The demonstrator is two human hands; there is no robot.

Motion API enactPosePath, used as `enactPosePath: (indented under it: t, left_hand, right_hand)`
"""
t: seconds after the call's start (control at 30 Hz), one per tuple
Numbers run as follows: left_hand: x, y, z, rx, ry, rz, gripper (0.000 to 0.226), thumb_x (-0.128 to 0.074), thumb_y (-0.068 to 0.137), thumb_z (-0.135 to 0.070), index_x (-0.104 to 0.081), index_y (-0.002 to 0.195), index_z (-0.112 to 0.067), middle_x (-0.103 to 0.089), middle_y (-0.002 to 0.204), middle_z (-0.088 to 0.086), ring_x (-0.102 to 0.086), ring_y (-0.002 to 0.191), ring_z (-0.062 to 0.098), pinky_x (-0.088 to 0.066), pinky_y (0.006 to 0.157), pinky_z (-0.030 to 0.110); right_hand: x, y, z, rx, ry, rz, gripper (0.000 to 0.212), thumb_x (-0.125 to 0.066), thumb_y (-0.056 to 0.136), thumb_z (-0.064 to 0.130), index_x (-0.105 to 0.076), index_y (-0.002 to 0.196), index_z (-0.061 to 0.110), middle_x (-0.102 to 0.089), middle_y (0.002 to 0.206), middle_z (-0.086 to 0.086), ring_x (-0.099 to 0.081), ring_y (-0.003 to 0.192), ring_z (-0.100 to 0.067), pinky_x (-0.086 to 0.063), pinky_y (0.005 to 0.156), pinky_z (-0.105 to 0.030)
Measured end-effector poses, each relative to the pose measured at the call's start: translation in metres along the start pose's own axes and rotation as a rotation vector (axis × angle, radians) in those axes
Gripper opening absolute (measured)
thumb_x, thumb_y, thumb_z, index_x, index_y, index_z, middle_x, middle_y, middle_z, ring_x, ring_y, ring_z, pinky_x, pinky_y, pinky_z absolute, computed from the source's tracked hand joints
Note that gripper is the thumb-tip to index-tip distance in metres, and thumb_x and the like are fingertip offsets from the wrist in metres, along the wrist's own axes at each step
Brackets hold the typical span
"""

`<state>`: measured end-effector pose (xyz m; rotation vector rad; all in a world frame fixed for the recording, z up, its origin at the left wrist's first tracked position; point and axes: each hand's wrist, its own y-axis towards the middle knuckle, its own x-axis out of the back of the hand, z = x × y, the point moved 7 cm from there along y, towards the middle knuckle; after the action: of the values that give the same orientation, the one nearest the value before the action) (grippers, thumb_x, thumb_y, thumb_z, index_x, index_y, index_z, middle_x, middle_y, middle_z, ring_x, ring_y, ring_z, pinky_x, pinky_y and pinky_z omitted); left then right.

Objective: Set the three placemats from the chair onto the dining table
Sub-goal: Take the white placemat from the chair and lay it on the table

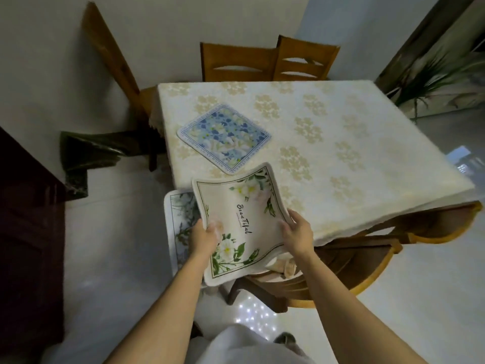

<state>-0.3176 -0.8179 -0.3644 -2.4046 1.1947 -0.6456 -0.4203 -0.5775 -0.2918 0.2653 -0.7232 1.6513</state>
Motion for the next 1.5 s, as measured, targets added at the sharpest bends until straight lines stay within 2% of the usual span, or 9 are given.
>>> enactPosePath:
  t: [0.13, 0.33, 0.47, 0.63, 0.73, 0.87, 0.97, 1.17, 1.5]
  left_hand:
    - [-0.011, -0.038, -0.027, -0.125, -0.008, -0.193, 0.030, -0.042, 0.107, -0.018, -0.055, 0.132, -0.007, -0.060, 0.136, 0.015, -0.057, 0.123, 0.034, -0.038, 0.092, 0.030]
    - [-0.057, -0.083, -0.081, -0.242, -0.104, -0.365, 0.027, -0.040, 0.107, -0.021, -0.054, 0.125, -0.007, -0.061, 0.119, 0.013, -0.058, 0.112, 0.027, -0.045, 0.095, 0.037]
    - [-0.113, -0.128, -0.107, -0.321, -0.127, -0.415, 0.032, -0.044, 0.106, -0.024, -0.053, 0.132, -0.008, -0.062, 0.125, 0.012, -0.059, 0.118, 0.032, -0.047, 0.097, 0.037]
    - [-0.190, -0.170, -0.137, -0.369, -0.121, -0.409, 0.033, -0.045, 0.107, -0.020, -0.053, 0.134, -0.005, -0.060, 0.127, 0.009, -0.056, 0.116, 0.022, -0.039, 0.090, 0.027]
    - [-0.227, -0.177, -0.144, -0.380, -0.149, -0.380, 0.036, -0.045, 0.107, -0.022, -0.052, 0.139, -0.007, -0.059, 0.134, 0.008, -0.054, 0.125, 0.027, -0.040, 0.097, 0.029]
    - [-0.264, -0.172, -0.154, -0.379, -0.153, -0.383, 0.035, -0.045, 0.107, -0.022, -0.052, 0.139, -0.012, -0.059, 0.133, 0.005, -0.053, 0.121, 0.018, -0.038, 0.099, 0.028]
    - [-0.291, -0.156, -0.165, -0.369, -0.149, -0.377, 0.033, -0.045, 0.106, -0.022, -0.054, 0.136, -0.011, -0.062, 0.132, 0.008, -0.057, 0.122, 0.027, -0.040, 0.096, 0.029]
    - [-0.376, -0.110, -0.188, -0.284, -0.121, -0.284, 0.028, -0.047, 0.105, -0.021, -0.057, 0.130, -0.012, -0.064, 0.129, 0.013, -0.059, 0.119, 0.036, -0.041, 0.089, 0.030]
    - [-0.470, -0.062, -0.238, -0.292, -0.090, -0.211, 0.030, -0.045, 0.106, -0.022, -0.056, 0.133, -0.012, -0.064, 0.130, 0.013, -0.059, 0.118, 0.035, -0.041, 0.087, 0.029]
  right_hand:
    - [0.040, 0.006, 0.005, 0.056, 0.191, -0.029, 0.033, -0.063, 0.096, 0.018, -0.065, 0.128, 0.022, -0.071, 0.121, -0.001, -0.070, 0.103, -0.021, -0.060, 0.087, -0.049]
    - [0.100, 0.012, -0.010, 0.019, 0.492, 0.217, 0.039, -0.056, 0.100, 0.006, -0.055, 0.133, 0.027, -0.067, 0.116, -0.005, -0.069, 0.101, -0.030, -0.062, 0.077, -0.055]
    - [0.184, 0.033, -0.028, 0.172, 0.376, 0.030, 0.029, -0.053, 0.100, 0.013, -0.060, 0.125, 0.026, -0.070, 0.110, -0.002, -0.069, 0.100, -0.027, -0.062, 0.079, -0.048]
    - [0.260, 0.058, -0.067, 0.160, 0.347, -0.059, 0.039, -0.054, 0.100, 0.020, -0.056, 0.138, 0.013, -0.066, 0.129, -0.009, -0.063, 0.117, -0.028, -0.053, 0.100, -0.052]
    - [0.296, 0.072, -0.079, 0.190, 0.323, -0.085, 0.038, -0.053, 0.101, 0.018, -0.056, 0.138, 0.010, -0.065, 0.131, -0.008, -0.061, 0.121, -0.026, -0.050, 0.105, -0.049]
    - [0.326, 0.095, -0.086, 0.215, 0.365, -0.116, 0.030, -0.051, 0.101, 0.011, -0.060, 0.130, 0.011, -0.068, 0.116, -0.003, -0.065, 0.106, -0.021, -0.056, 0.094, -0.040]
    - [0.340, 0.110, -0.090, 0.215, 0.387, -0.164, 0.030, -0.050, 0.102, 0.010, -0.059, 0.130, 0.014, -0.066, 0.110, 0.002, -0.064, 0.101, -0.016, -0.053, 0.085, -0.027]
    - [0.400, 0.159, -0.094, 0.174, 0.249, -0.239, 0.033, -0.049, 0.102, 0.010, -0.056, 0.134, 0.014, -0.063, 0.112, 0.000, -0.060, 0.104, -0.020, -0.054, 0.096, -0.041]
    - [0.451, 0.252, -0.112, 0.102, 0.240, -0.318, 0.034, -0.047, 0.103, 0.012, -0.053, 0.137, 0.013, -0.062, 0.115, -0.001, -0.059, 0.108, -0.021, -0.051, 0.097, -0.037]
